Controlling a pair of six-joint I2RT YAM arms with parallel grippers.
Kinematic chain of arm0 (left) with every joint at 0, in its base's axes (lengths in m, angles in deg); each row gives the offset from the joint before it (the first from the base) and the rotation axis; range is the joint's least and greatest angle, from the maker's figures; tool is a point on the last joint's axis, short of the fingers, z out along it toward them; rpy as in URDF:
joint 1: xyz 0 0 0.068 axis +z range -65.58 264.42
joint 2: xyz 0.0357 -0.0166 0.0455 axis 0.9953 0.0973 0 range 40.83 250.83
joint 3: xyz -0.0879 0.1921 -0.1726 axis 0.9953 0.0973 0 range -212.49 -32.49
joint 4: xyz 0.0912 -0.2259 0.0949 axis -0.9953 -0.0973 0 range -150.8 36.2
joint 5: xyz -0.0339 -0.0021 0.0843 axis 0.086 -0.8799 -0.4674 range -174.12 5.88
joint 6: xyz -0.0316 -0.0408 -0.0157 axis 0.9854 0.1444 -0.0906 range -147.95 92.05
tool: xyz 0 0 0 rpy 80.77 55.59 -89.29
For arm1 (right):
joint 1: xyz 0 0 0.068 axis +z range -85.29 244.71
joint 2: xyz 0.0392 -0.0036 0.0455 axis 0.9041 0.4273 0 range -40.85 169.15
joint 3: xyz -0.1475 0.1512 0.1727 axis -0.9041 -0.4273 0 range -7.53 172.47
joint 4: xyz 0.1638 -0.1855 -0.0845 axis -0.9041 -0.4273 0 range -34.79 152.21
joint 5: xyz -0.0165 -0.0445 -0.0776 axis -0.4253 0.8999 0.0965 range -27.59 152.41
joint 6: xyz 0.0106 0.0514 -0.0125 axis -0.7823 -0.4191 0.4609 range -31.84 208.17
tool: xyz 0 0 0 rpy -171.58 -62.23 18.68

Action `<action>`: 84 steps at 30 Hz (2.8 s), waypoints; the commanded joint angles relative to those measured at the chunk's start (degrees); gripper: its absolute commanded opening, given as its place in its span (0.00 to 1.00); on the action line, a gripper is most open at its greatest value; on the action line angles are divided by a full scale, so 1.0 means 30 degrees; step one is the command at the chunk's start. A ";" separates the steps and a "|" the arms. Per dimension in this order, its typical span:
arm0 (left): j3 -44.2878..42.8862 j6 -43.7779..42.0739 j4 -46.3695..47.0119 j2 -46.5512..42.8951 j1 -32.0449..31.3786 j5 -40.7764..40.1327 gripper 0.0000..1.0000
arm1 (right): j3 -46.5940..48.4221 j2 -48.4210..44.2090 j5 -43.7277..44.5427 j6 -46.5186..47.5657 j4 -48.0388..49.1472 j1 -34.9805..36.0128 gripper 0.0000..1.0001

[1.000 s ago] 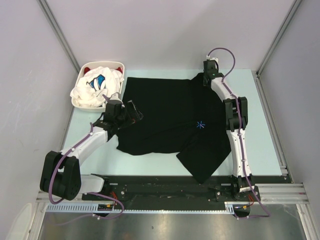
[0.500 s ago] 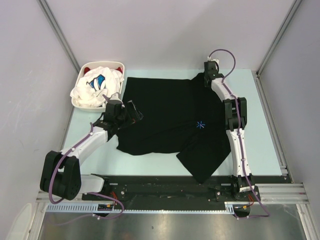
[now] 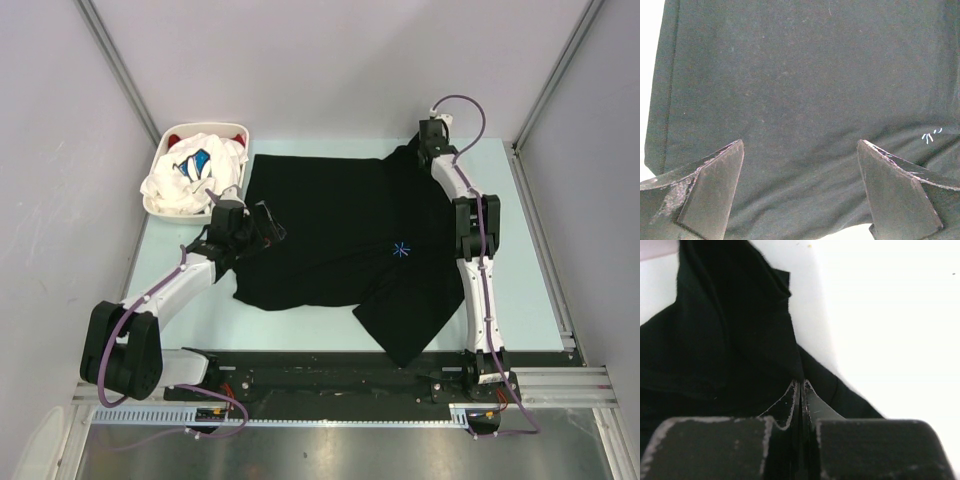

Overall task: Fold and stack the t-shirts
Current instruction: Flatten the tshirt out

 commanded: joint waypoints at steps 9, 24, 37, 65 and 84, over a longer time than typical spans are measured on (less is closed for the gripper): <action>-0.0227 -0.0408 0.0146 0.0032 -0.0056 -0.0450 1.00 | 0.1020 -0.0887 0.2779 -0.0369 0.3456 -0.1998 0.08; -0.0167 -0.0349 0.0263 -0.0202 -0.0056 -0.0567 1.00 | -0.2206 -0.3816 0.0594 -0.1772 0.5284 -0.0740 1.00; -0.0138 -0.0349 0.0380 -0.0173 -0.0085 -0.0362 1.00 | -0.1761 -0.2879 -0.3685 -0.8477 0.2992 -0.1408 0.93; -0.0109 -0.0378 0.0380 0.0032 -0.0085 -0.0421 1.00 | -0.1822 -0.1004 -0.8613 -1.2790 0.3754 -0.1500 0.55; -0.0138 -0.0613 0.0088 -0.0231 -0.0085 -0.0948 1.00 | 0.0111 0.1252 -0.9812 -1.3552 0.7733 -0.1120 0.00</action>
